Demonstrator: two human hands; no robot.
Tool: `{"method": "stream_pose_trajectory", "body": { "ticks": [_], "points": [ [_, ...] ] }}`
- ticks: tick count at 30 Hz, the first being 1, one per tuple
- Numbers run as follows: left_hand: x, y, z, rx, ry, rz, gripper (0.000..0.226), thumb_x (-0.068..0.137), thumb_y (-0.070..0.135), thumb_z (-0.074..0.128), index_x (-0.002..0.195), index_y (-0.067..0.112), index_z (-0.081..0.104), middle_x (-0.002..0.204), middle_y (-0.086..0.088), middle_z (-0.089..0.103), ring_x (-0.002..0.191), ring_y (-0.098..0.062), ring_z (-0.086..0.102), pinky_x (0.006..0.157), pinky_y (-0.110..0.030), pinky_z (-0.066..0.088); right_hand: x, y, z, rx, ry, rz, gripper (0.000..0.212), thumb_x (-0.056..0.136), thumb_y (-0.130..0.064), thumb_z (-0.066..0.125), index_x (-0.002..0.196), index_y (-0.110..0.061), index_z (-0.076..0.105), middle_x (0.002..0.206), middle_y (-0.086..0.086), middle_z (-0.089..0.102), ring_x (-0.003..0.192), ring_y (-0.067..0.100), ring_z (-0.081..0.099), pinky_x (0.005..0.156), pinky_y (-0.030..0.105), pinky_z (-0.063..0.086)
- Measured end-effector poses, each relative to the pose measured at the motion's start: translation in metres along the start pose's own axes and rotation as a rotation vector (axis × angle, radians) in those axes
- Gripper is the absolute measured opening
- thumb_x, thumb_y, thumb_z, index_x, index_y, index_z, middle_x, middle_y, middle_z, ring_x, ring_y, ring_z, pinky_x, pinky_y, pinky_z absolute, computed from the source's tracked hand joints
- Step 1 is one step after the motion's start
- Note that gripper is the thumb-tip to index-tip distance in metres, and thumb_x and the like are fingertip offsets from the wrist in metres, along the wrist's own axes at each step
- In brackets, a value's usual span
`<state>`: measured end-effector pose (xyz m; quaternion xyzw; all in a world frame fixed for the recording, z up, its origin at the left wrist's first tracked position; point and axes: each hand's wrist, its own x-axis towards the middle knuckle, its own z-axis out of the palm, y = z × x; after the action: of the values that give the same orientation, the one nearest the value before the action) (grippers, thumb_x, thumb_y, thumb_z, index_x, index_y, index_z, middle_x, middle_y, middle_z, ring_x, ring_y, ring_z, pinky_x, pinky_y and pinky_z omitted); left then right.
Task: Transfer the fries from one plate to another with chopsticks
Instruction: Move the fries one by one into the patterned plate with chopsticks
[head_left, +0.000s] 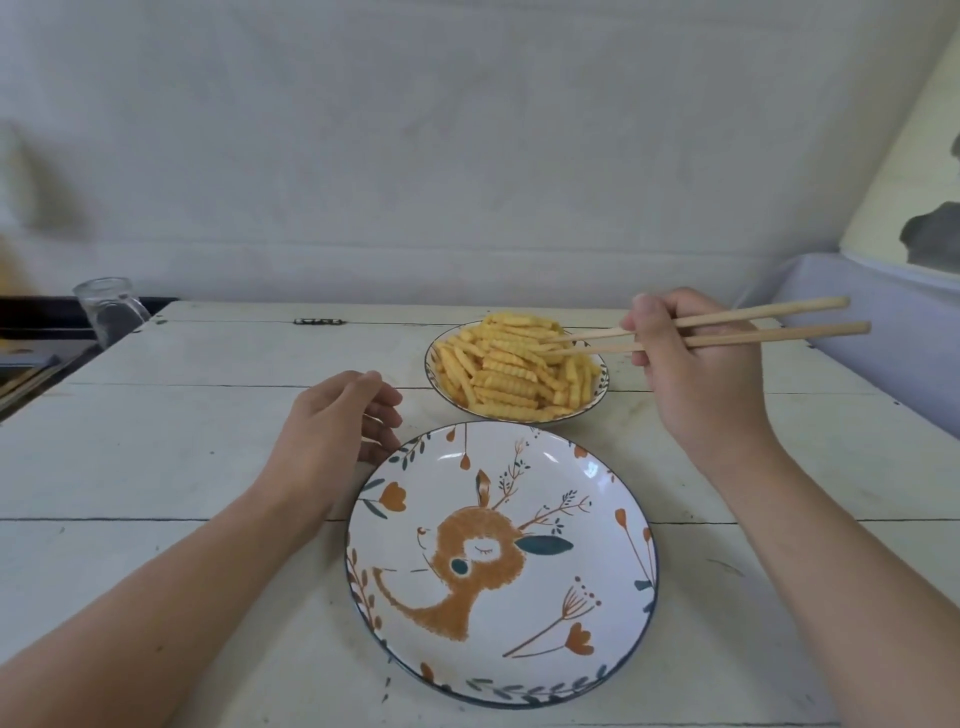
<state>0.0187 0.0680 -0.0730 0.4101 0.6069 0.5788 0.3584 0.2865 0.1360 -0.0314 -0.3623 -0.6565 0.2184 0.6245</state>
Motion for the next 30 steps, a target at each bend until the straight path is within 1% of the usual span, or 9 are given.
{"method": "stream_pose_trajectory", "body": {
  "ticks": [2,5,9,12,14,19,22,26,30],
  "points": [
    [0.001,0.000,-0.001,0.001,-0.007,0.001,0.036,0.108,0.026,0.047,0.093,0.005,0.072,0.083,-0.012,0.067,0.069,-0.022,0.064,0.070,-0.038,0.052,0.001,0.001,0.000,-0.002,0.007,-0.030,0.026,0.100,-0.027,0.059,0.079,-0.012,0.064,0.068,0.025,0.055,0.059,0.040,0.048,0.050,0.041,0.036],
    [0.001,0.000,0.000,0.000,-0.013,-0.004,0.036,0.108,0.027,0.047,0.094,0.005,0.072,0.082,-0.011,0.068,0.069,-0.021,0.064,0.069,-0.037,0.053,0.001,0.006,0.000,-0.044,-0.020,-0.046,0.028,0.097,-0.035,0.057,0.080,-0.014,0.065,0.067,0.027,0.053,0.065,0.044,0.049,0.053,0.045,0.039],
    [0.001,0.000,0.001,0.018,-0.009,-0.007,0.036,0.108,0.027,0.046,0.093,0.007,0.072,0.082,-0.011,0.069,0.070,-0.021,0.065,0.070,-0.036,0.054,0.000,0.009,0.006,-0.071,-0.043,-0.024,0.030,0.096,-0.039,0.056,0.084,-0.014,0.065,0.067,0.019,0.055,0.067,0.039,0.052,0.057,0.044,0.041],
    [0.001,0.001,0.002,0.021,-0.012,-0.007,0.035,0.108,0.026,0.047,0.094,0.006,0.072,0.082,-0.010,0.069,0.070,-0.021,0.064,0.071,-0.037,0.054,-0.001,0.012,0.009,-0.062,-0.053,-0.018,0.030,0.099,-0.034,0.054,0.085,-0.009,0.065,0.066,0.014,0.055,0.067,0.037,0.053,0.055,0.040,0.041],
    [0.001,0.000,0.002,0.025,-0.016,-0.006,0.034,0.108,0.025,0.047,0.093,0.006,0.072,0.081,-0.009,0.069,0.071,-0.021,0.064,0.072,-0.037,0.053,-0.002,0.012,0.011,-0.059,-0.064,-0.024,0.035,0.098,-0.038,0.054,0.085,-0.008,0.064,0.064,0.012,0.054,0.065,0.037,0.053,0.053,0.040,0.039],
    [0.001,0.000,0.002,0.047,-0.027,0.002,0.032,0.107,0.023,0.049,0.092,0.007,0.072,0.080,-0.008,0.069,0.073,-0.022,0.064,0.073,-0.037,0.053,-0.003,0.016,0.014,-0.053,-0.097,-0.004,0.029,0.094,-0.047,0.054,0.082,-0.024,0.068,0.061,0.004,0.055,0.063,0.032,0.054,0.053,0.035,0.038],
    [0.001,0.000,0.003,0.052,-0.024,-0.001,0.032,0.107,0.023,0.048,0.092,0.007,0.072,0.081,-0.008,0.069,0.074,-0.023,0.064,0.074,-0.038,0.053,0.000,0.015,0.015,-0.021,-0.042,0.024,0.028,0.096,-0.046,0.052,0.077,-0.032,0.067,0.060,-0.006,0.056,0.058,0.015,0.053,0.054,0.031,0.038],
    [0.001,0.001,0.002,0.028,-0.022,-0.009,0.032,0.107,0.023,0.048,0.093,0.007,0.072,0.079,-0.007,0.068,0.072,-0.022,0.064,0.072,-0.037,0.053,0.008,-0.001,0.003,0.149,0.082,0.107,0.037,0.106,-0.028,0.047,0.075,-0.014,0.061,0.060,-0.004,0.056,0.048,0.006,0.047,0.042,0.020,0.033],
    [0.000,0.002,0.001,0.012,-0.025,-0.016,0.032,0.107,0.022,0.049,0.092,0.006,0.072,0.075,-0.004,0.067,0.069,-0.020,0.063,0.070,-0.036,0.053,0.009,-0.015,-0.005,0.359,-0.053,0.184,0.043,0.096,-0.039,0.053,0.064,-0.011,0.062,0.051,0.001,0.052,0.037,0.009,0.041,0.039,0.017,0.025]
  ]
}}
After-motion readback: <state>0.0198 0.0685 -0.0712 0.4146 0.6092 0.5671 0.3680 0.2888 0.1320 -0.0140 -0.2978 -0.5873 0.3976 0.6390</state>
